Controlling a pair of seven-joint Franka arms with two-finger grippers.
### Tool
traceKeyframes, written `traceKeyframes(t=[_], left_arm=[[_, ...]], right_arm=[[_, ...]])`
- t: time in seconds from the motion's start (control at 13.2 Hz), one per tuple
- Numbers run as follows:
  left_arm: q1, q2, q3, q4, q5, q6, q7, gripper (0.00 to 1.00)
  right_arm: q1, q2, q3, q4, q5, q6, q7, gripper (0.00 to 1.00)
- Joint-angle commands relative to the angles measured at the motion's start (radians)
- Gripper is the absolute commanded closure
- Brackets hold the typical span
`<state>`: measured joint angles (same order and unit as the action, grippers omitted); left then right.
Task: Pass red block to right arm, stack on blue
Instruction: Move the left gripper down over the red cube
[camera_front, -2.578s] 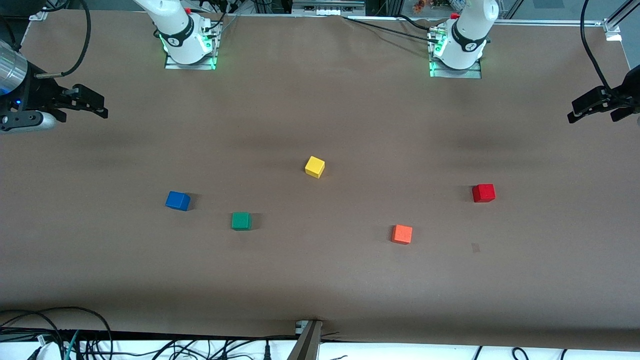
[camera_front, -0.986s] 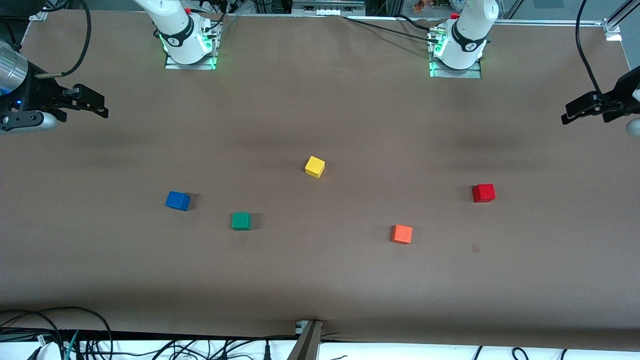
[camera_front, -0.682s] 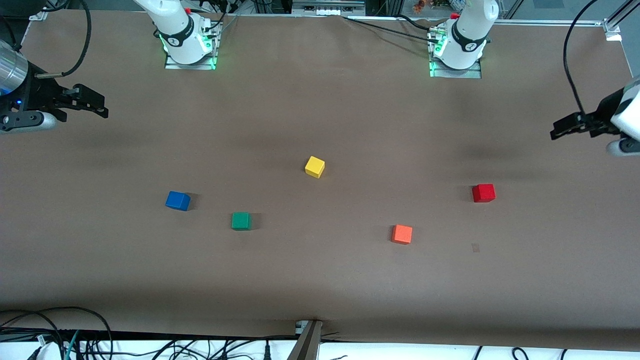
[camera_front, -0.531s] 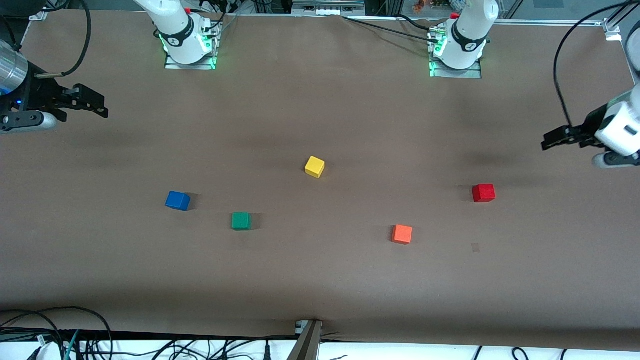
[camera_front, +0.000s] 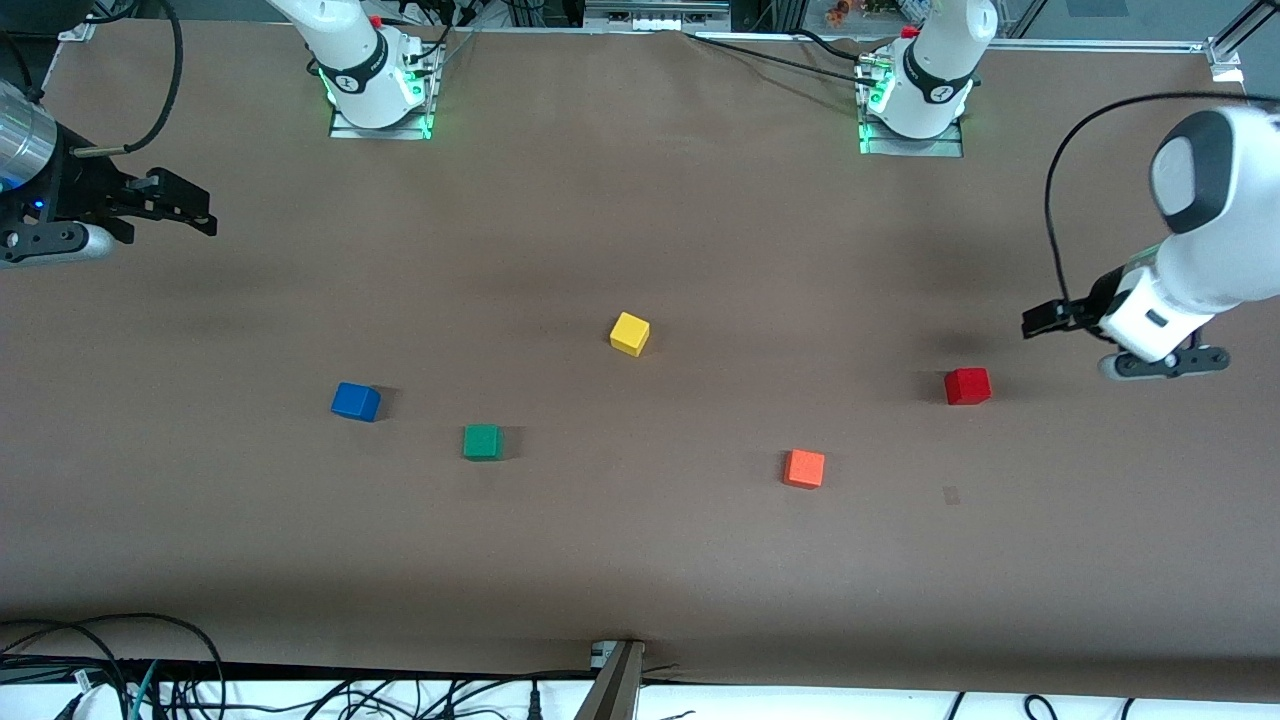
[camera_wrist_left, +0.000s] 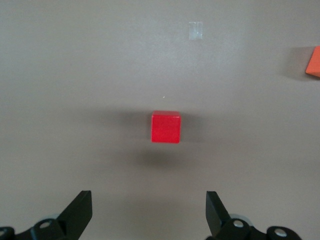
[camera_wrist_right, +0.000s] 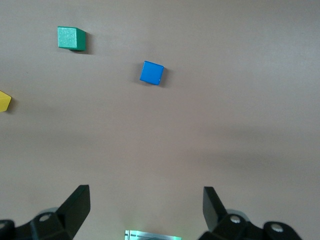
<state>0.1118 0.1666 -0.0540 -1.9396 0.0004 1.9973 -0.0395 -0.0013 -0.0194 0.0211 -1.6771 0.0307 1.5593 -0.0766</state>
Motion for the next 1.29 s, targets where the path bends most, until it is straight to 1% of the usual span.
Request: traceKeyframes(t=[0.0, 0.08, 0.3, 0.45, 0.68, 0.91, 1.21], left_arm=[[-0.007, 0.034, 0.002, -0.061, 0.020, 0.111, -0.016, 0.00], [-0.007, 0.053, 0.002, -0.070, 0.020, 0.135, -0.017, 0.00], [-0.011, 0.155, 0.002, -0.081, 0.020, 0.269, -0.016, 0.00], [-0.033, 0.220, 0.006, -0.079, 0.018, 0.310, -0.017, 0.00], [-0.053, 0.286, 0.013, -0.078, 0.017, 0.343, -0.016, 0.00], [-0.054, 0.310, 0.014, -0.076, 0.017, 0.357, -0.016, 0.00], [-0.054, 0.329, 0.049, -0.078, 0.018, 0.385, -0.002, 0.00]], right_arm=[[-0.003, -0.008, 0.002, -0.007, 0.000, -0.007, 0.008, 0.00], [-0.003, -0.008, 0.002, -0.007, 0.000, -0.007, 0.008, 0.00], [-0.003, -0.008, 0.002, -0.007, 0.001, -0.007, 0.008, 0.00], [-0.002, -0.008, 0.003, -0.006, 0.002, -0.007, 0.008, 0.00], [-0.002, -0.008, 0.006, -0.006, 0.002, -0.007, 0.008, 0.00], [-0.002, -0.008, 0.005, -0.006, 0.001, -0.007, 0.008, 0.00], [-0.002, -0.007, 0.003, -0.006, 0.003, -0.001, 0.008, 0.00]])
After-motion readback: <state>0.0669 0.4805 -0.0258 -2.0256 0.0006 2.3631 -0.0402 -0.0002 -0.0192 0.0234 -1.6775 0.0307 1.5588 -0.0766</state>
